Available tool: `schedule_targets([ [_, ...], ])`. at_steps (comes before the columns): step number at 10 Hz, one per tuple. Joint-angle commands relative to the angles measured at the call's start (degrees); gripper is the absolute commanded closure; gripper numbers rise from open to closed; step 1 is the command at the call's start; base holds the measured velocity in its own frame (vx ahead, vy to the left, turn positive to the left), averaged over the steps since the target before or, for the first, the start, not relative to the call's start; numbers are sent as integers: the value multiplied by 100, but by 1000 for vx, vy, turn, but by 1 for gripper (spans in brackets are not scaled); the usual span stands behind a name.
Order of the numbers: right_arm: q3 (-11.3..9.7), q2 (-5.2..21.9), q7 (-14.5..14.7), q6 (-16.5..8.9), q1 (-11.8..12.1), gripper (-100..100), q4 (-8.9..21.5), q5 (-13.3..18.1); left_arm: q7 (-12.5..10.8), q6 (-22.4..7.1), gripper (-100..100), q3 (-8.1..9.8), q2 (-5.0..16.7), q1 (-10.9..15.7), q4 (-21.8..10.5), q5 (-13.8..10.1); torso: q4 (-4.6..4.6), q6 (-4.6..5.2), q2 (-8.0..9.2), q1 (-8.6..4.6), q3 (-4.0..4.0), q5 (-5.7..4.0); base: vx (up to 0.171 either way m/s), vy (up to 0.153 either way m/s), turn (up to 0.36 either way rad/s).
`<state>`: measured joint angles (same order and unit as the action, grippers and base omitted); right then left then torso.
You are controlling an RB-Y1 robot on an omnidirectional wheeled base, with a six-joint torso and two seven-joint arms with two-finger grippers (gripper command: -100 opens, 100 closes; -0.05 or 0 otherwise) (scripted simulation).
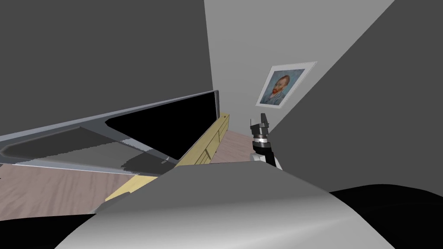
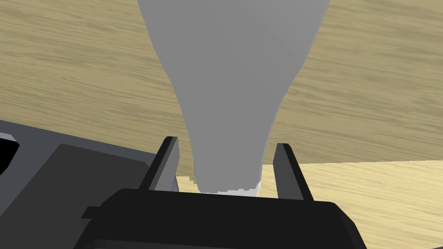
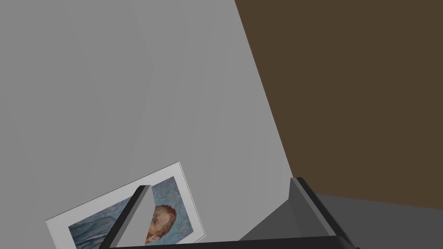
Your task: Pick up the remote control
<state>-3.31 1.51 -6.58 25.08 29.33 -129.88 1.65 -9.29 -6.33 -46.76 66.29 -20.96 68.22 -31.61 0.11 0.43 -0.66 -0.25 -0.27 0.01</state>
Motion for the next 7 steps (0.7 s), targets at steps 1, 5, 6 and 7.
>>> schedule_targets([
  [1, 0, 0, 0, 0, 0, 0, 0, 0, 0, 0, 0, 0, 0, 0, 0, 0, 0, 0, 0, 0, 0, 0, 0, 0, 0],
  [5, 0, 0, 0, 0, 0, 0, 0, 0, -93, -21, 100, -208, 571, -28, 381, -248, -3, -3, -5, -12, -4, -9, 11, -13, 45],
  [6, 0, 0, 0, 0, 0, 0, 0, 0, -77, -49, 100, -115, 482, -70, 367, -176, -4, -3, -6, -17, -5, -11, 5, -10, 11],
  [7, 0, 0, 0, 0, 0, 0, 0, 0, -82, -54, 0, -116, 499, -77, 378, -181, -2, -1, -4, -13, -3, -7, 0, 0, 0],
])
